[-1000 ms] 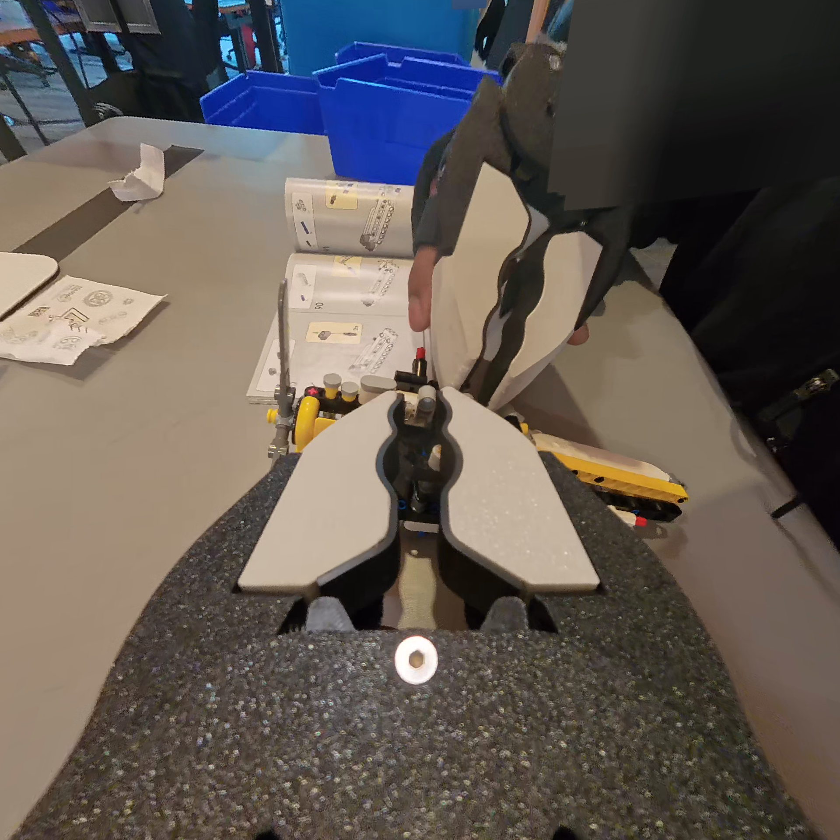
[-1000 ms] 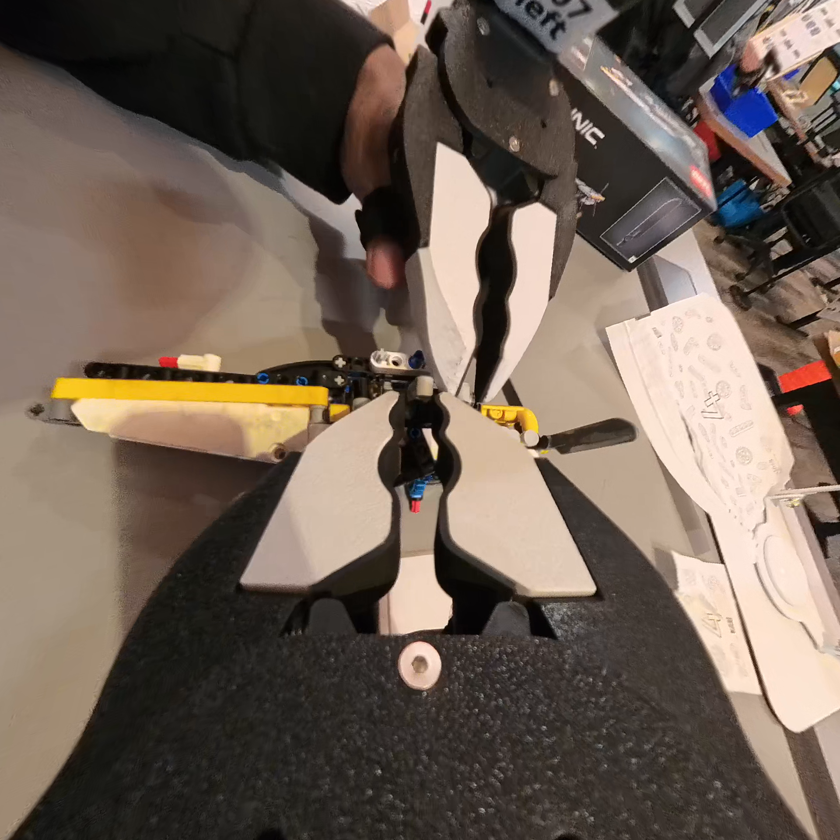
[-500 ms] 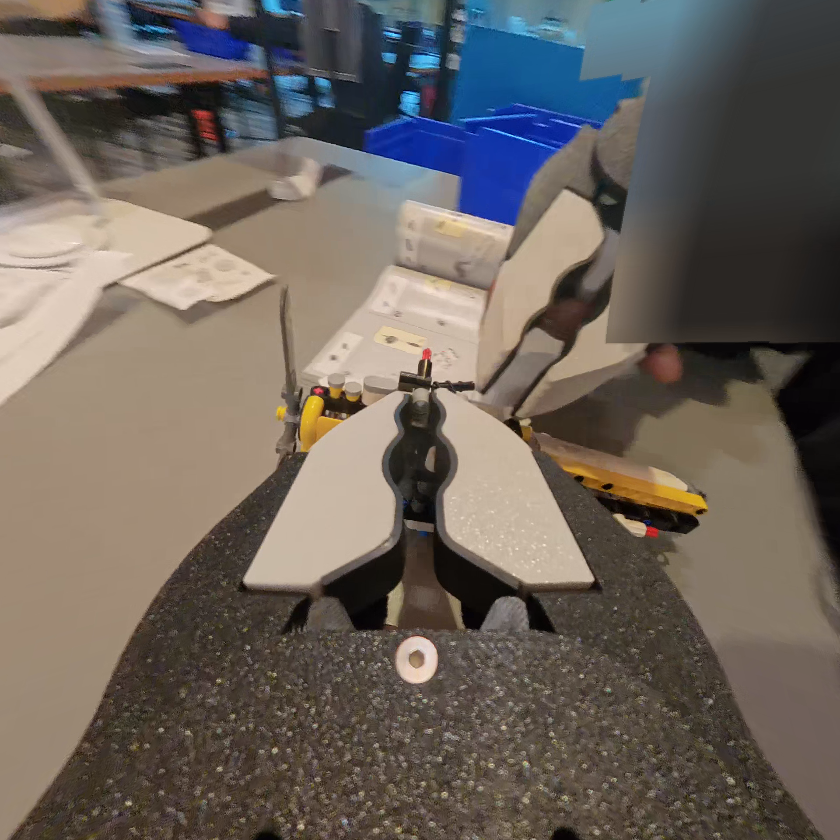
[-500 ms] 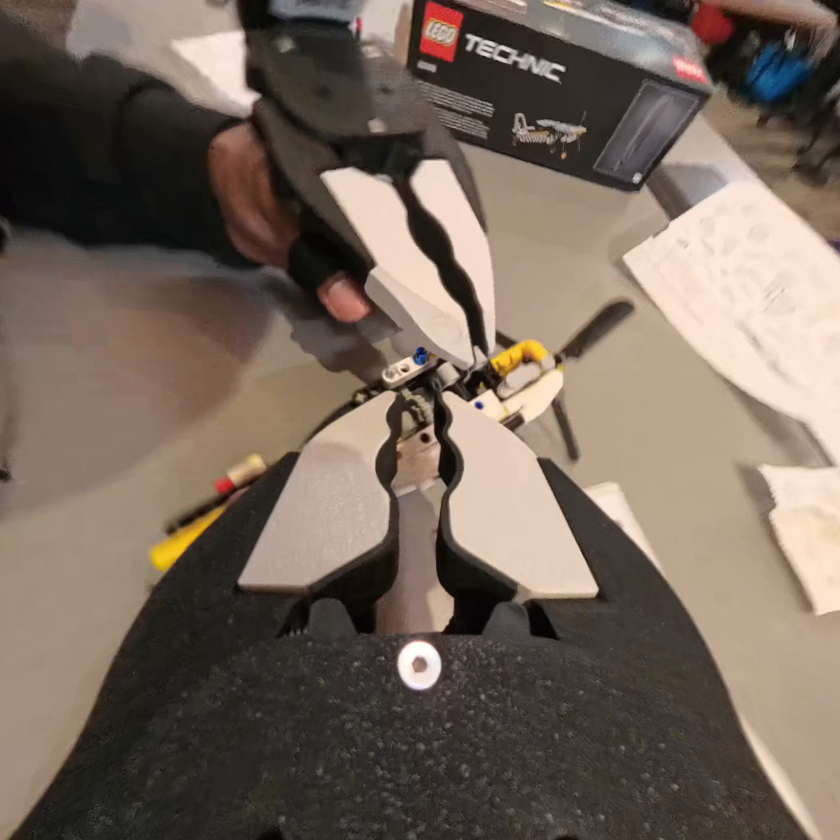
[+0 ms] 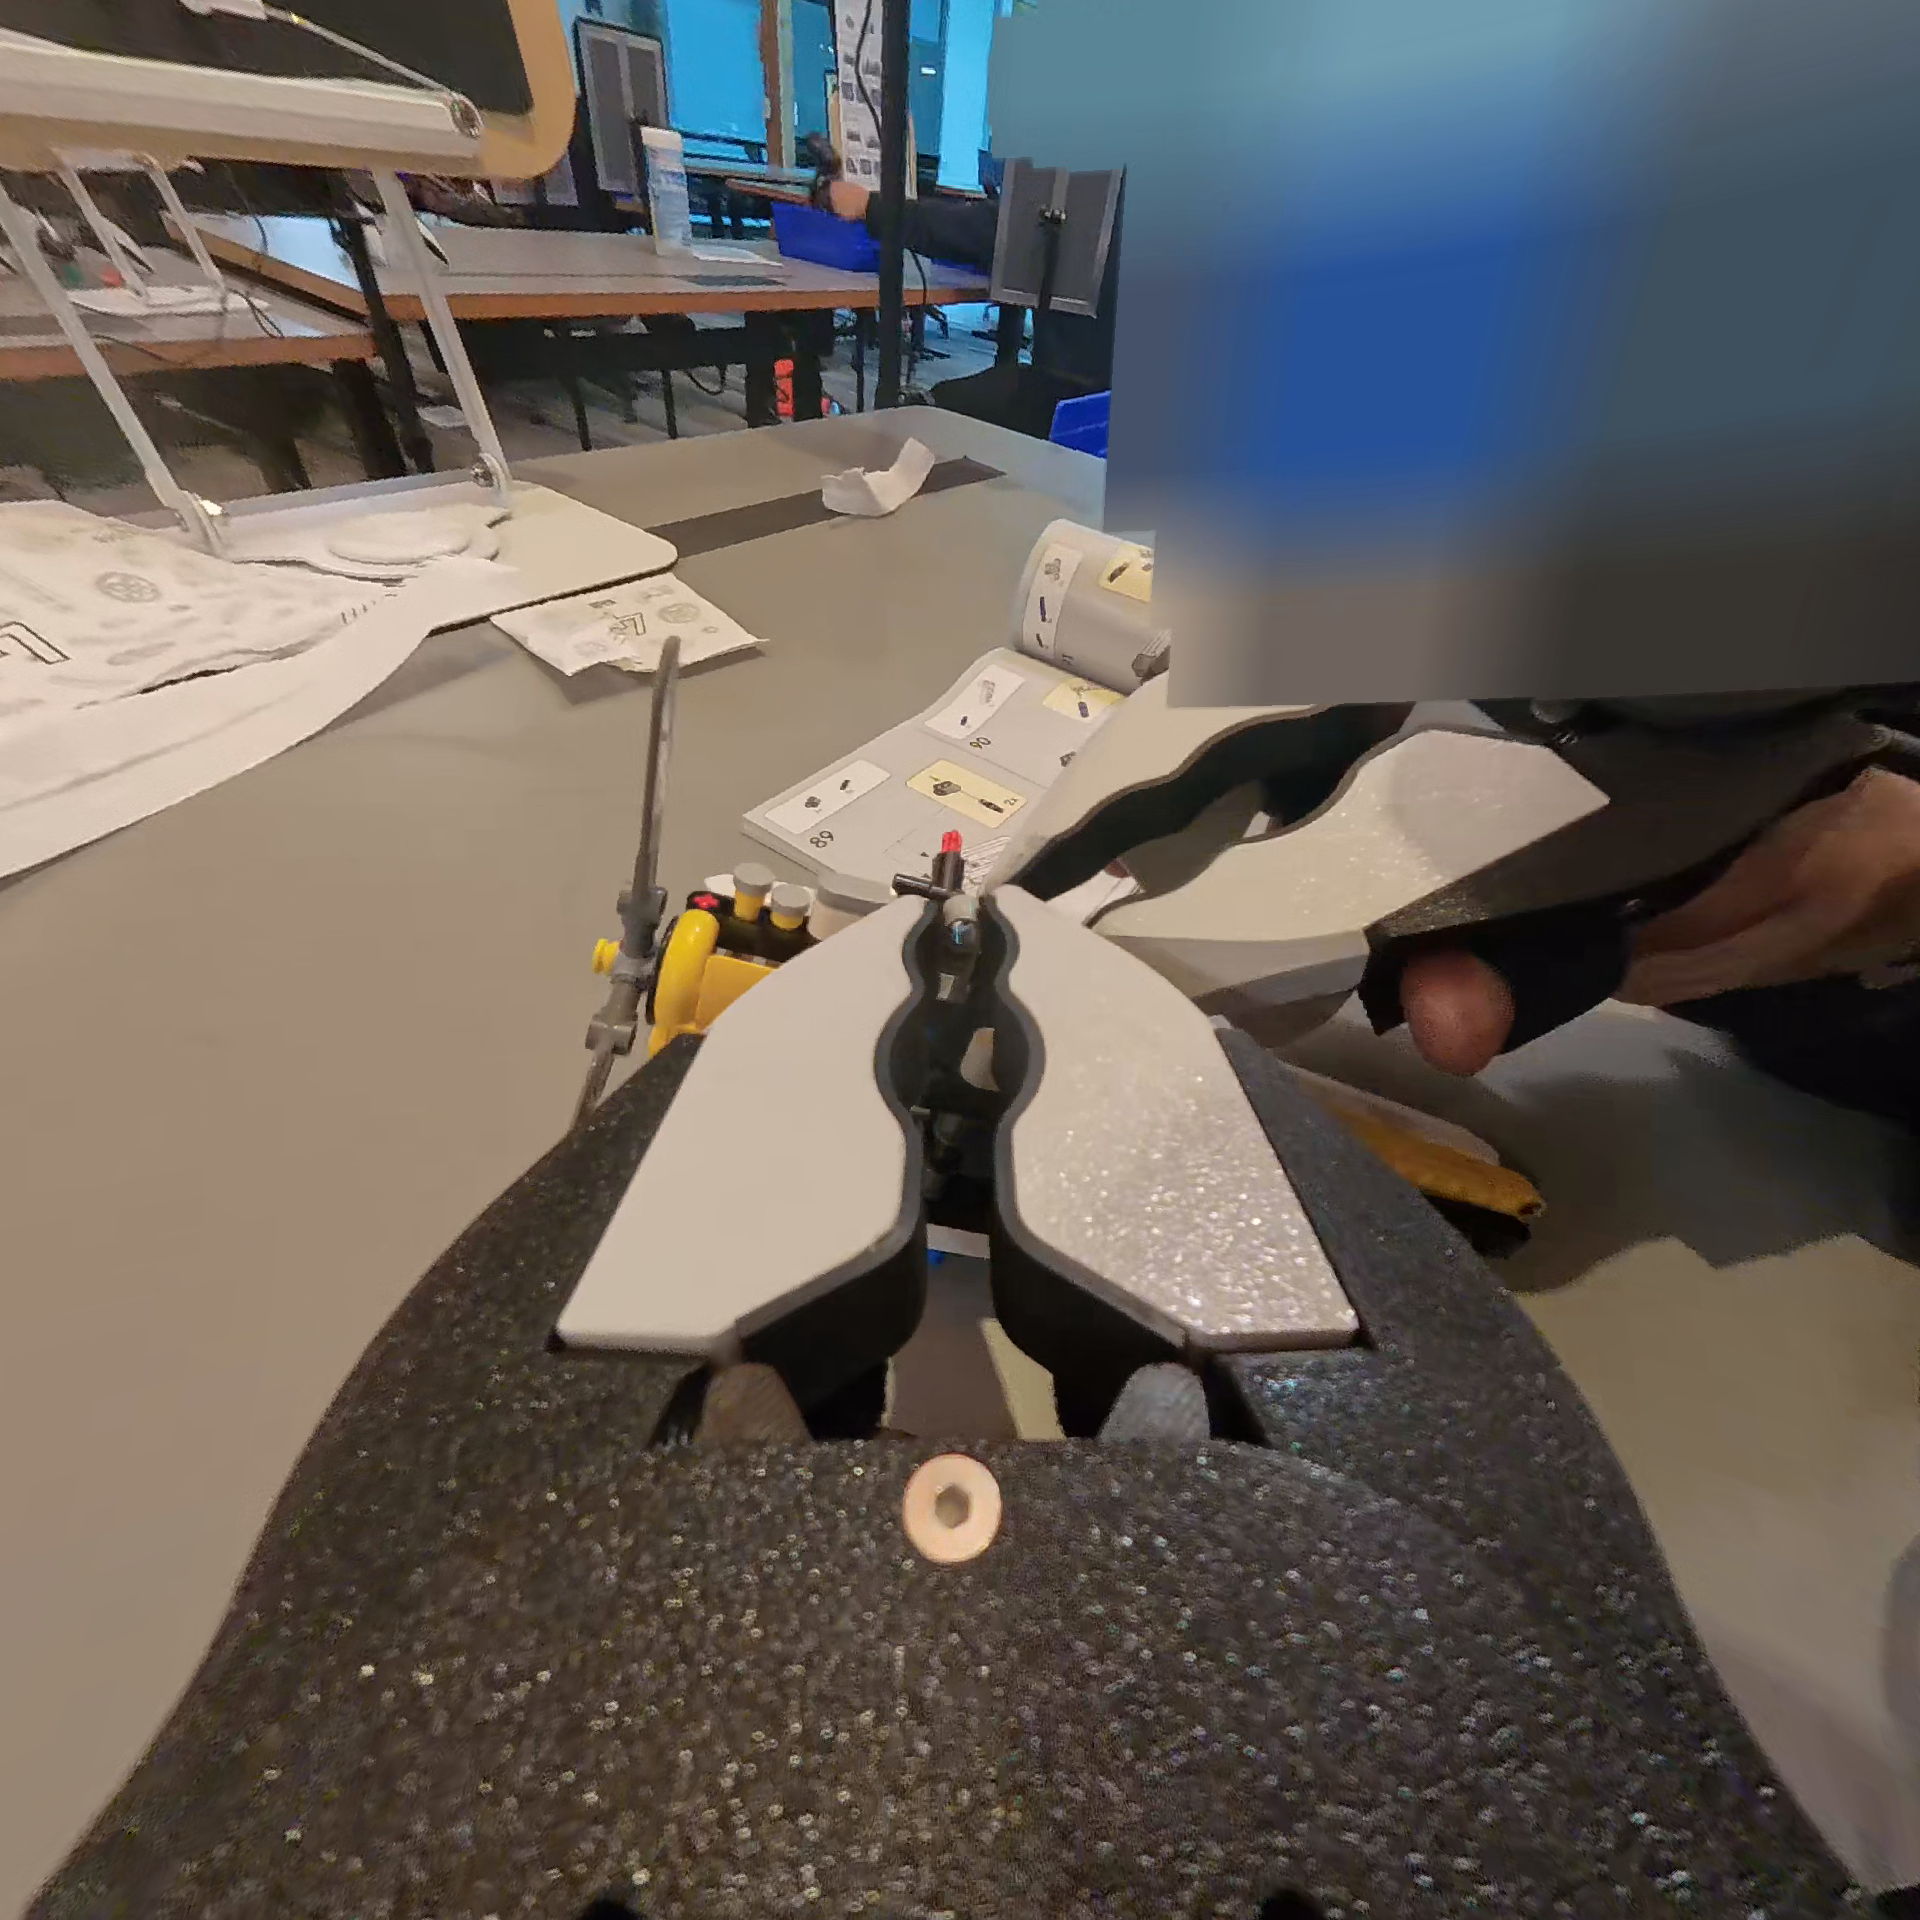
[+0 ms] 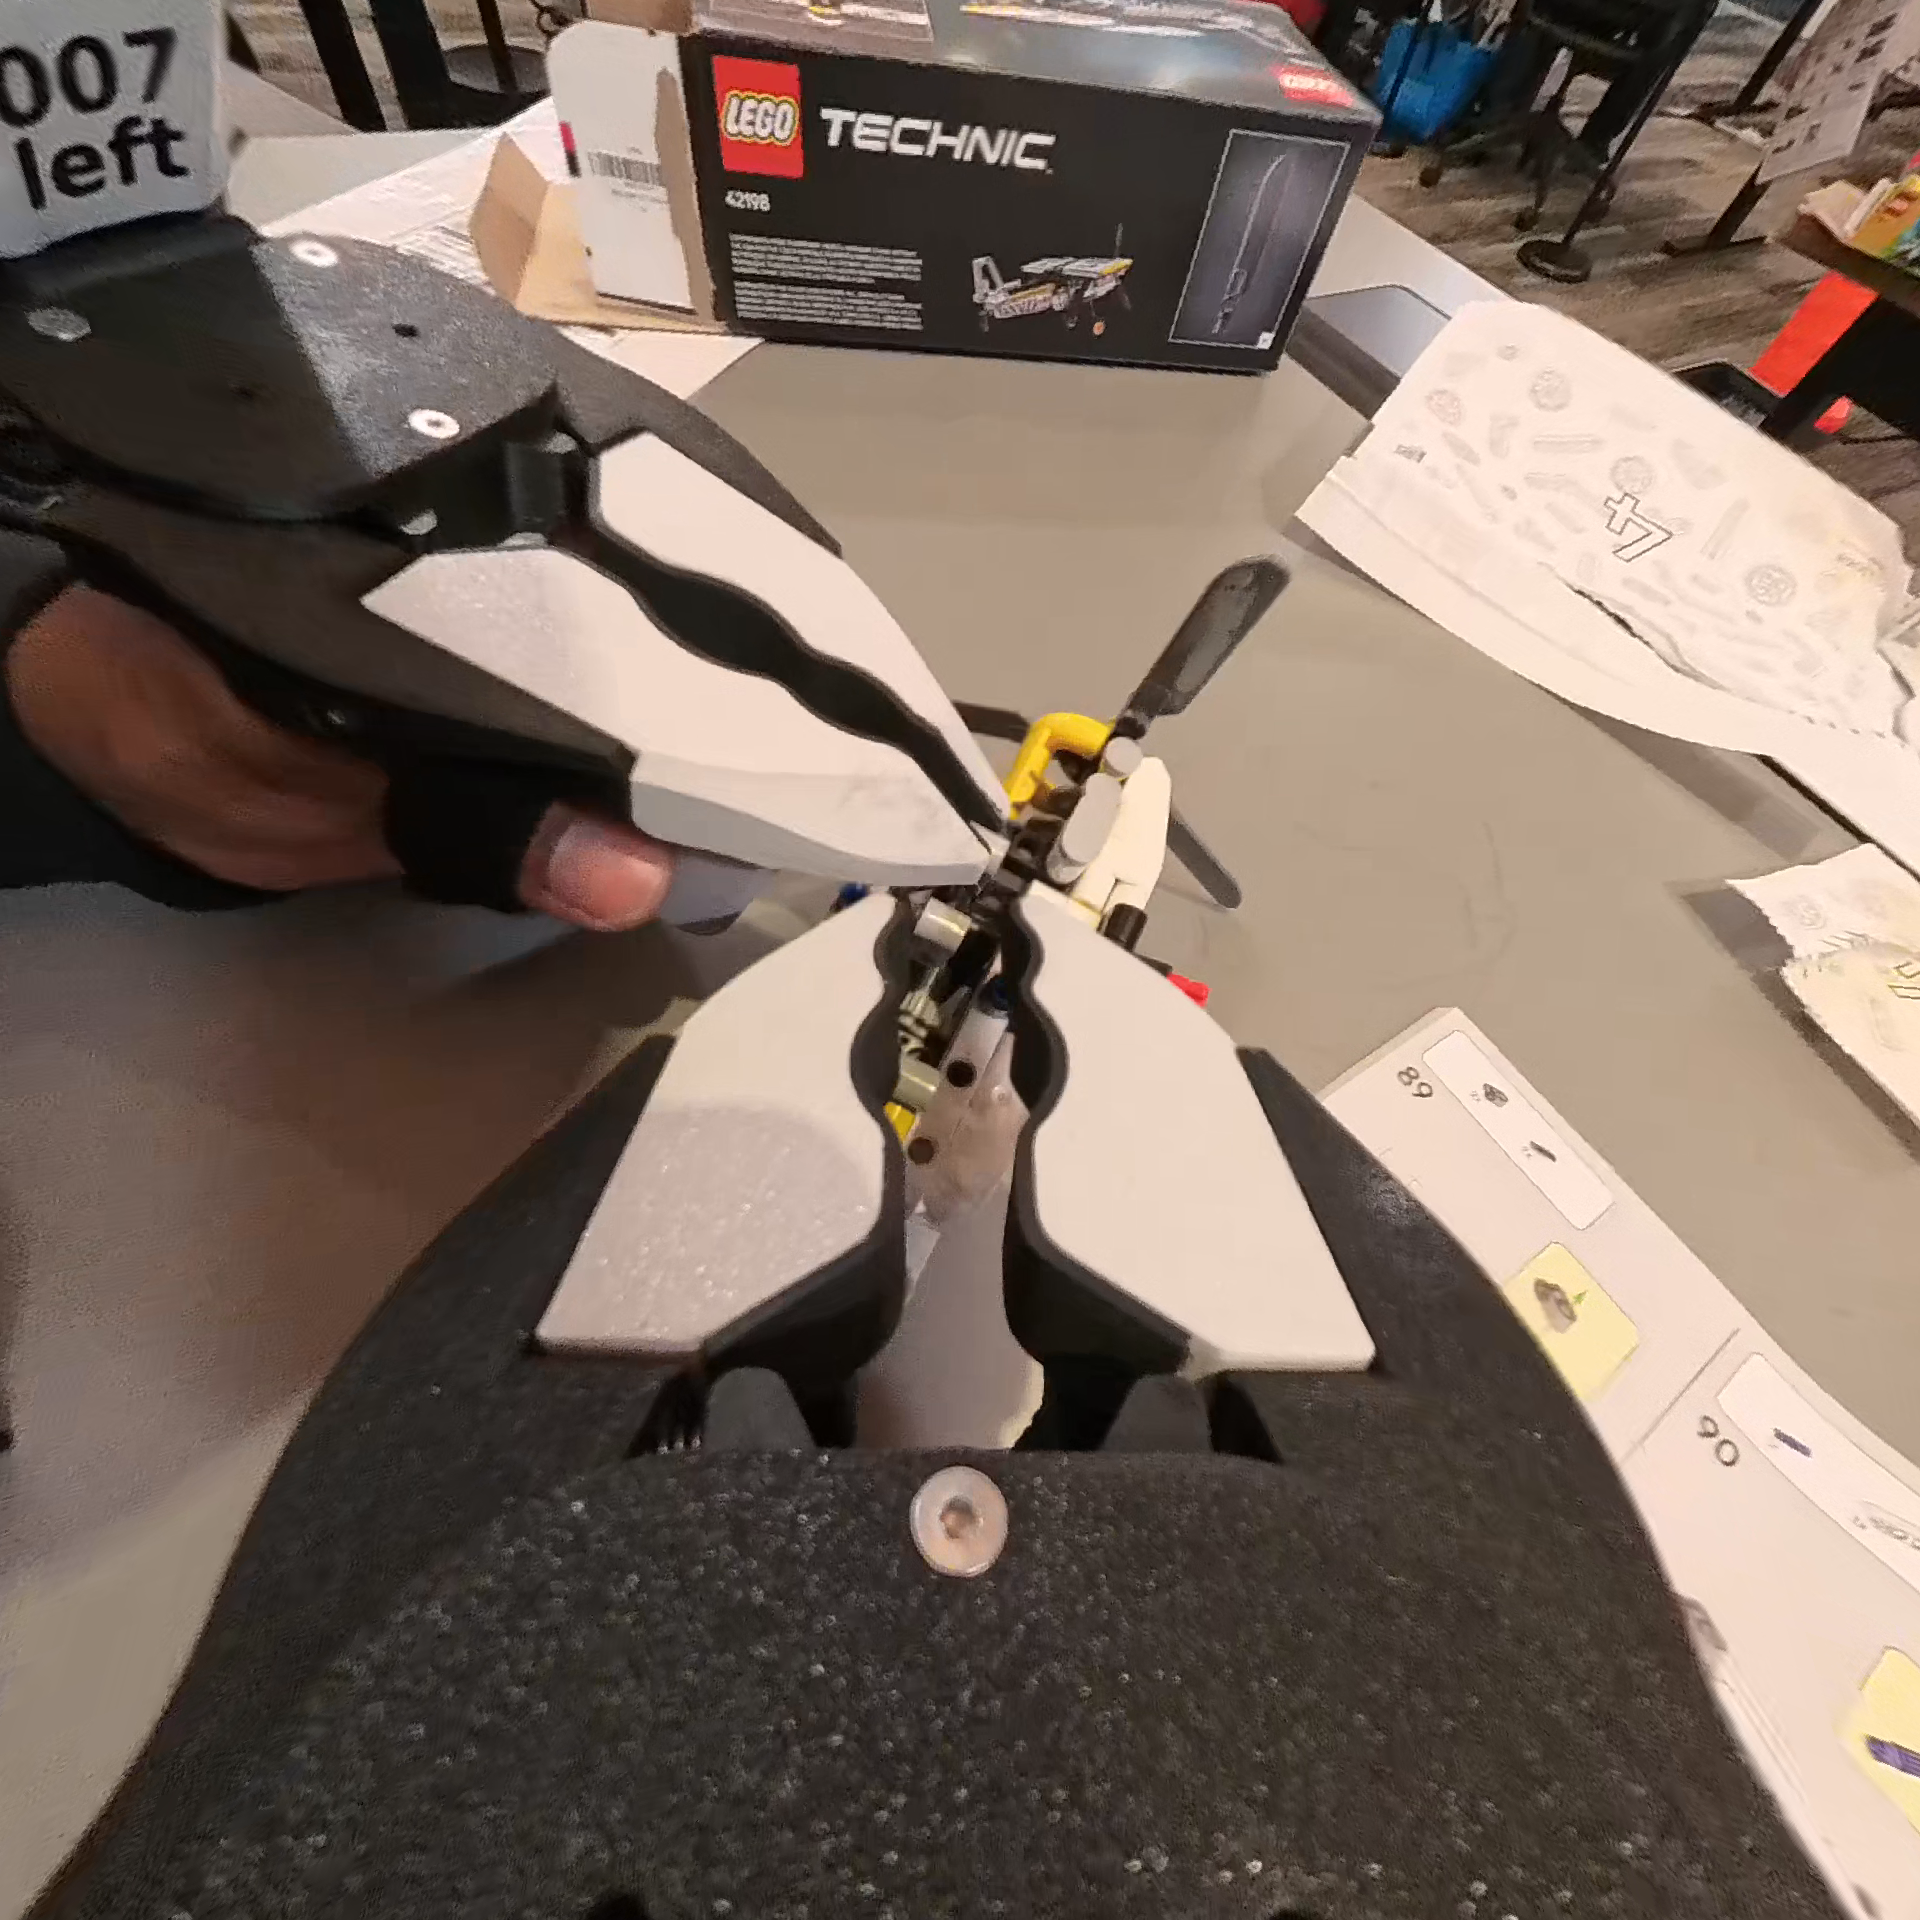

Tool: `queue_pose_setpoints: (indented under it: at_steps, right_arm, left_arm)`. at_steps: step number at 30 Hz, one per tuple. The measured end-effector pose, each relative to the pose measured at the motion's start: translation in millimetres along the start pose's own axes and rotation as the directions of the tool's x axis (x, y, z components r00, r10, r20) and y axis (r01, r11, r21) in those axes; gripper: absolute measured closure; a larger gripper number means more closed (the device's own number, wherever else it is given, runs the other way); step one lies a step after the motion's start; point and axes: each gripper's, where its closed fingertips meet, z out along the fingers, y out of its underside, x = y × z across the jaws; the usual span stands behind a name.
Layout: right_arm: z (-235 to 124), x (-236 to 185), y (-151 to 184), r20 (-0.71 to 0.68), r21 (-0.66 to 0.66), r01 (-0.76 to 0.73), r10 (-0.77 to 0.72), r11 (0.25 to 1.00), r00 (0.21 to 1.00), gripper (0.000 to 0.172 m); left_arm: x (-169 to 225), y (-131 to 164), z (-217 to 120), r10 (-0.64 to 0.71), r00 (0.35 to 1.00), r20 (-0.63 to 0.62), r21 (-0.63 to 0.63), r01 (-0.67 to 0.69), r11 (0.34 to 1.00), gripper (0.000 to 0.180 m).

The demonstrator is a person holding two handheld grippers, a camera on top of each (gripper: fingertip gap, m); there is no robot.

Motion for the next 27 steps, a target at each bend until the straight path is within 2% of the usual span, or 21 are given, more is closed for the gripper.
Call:
queue_pose_setpoints:
  at_steps: [2, 15, 16, 18, 21, 22, 25, 27]
  right_arm:
    - [2, -4, 2, 0.008, -0.003, -0.013, 0.013, 1.0, 1.0, 0.162]
    - [-8, -7, 4, -0.064, 0.029, 0.009, -0.007, 1.0, 0.998, 0.164]
    - [-11, -6, 6, -0.071, 0.03, 0.007, -0.004, 1.0, 0.997, 0.164]
    - [-20, 1, 11, -0.113, 0.043, 0.01, -0.005, 0.999, 0.994, 0.164]
    - [-24, 7, 14, -0.113, 0.059, -0.019, 0.026, 0.998, 0.993, 0.164]
    - [-24, 7, 14, -0.109, 0.059, -0.018, 0.025, 0.998, 0.994, 0.164]
    - [-24, 3, 13, -0.097, 0.064, 0.005, 0.001, 0.998, 0.995, 0.164]
    - [-24, 1, 12, -0.085, 0.07, 0.012, -0.006, 0.997, 0.996, 0.164]
  left_arm:
    - [0, 0, -2, 0.024, 1.0, 0.009, 0.003, -0.024, 1.0, 0.172]
    - [6, -1, -6, 0.215, 0.972, 0.094, 0.027, -0.219, 0.975, 0.177]
    - [-11, -4, -11, 0.178, 0.966, 0.186, 0.041, -0.188, 0.981, 0.18]
    - [-26, -6, -16, 0.042, 0.985, 0.17, 0.066, -0.054, 0.996, 0.179]
    - [3, -2, -9, 0.235, 0.965, 0.113, 0.038, -0.24, 0.97, 0.179]
    - [5, -2, -7, 0.232, 0.967, 0.104, 0.032, -0.236, 0.971, 0.179]
    - [2, -8, -6, 0.108, 0.993, 0.044, 0.061, -0.111, 0.992, 0.178]
    - [5, -7, -2, 0.088, 0.996, 0.005, 0.036, -0.088, 0.995, 0.169]
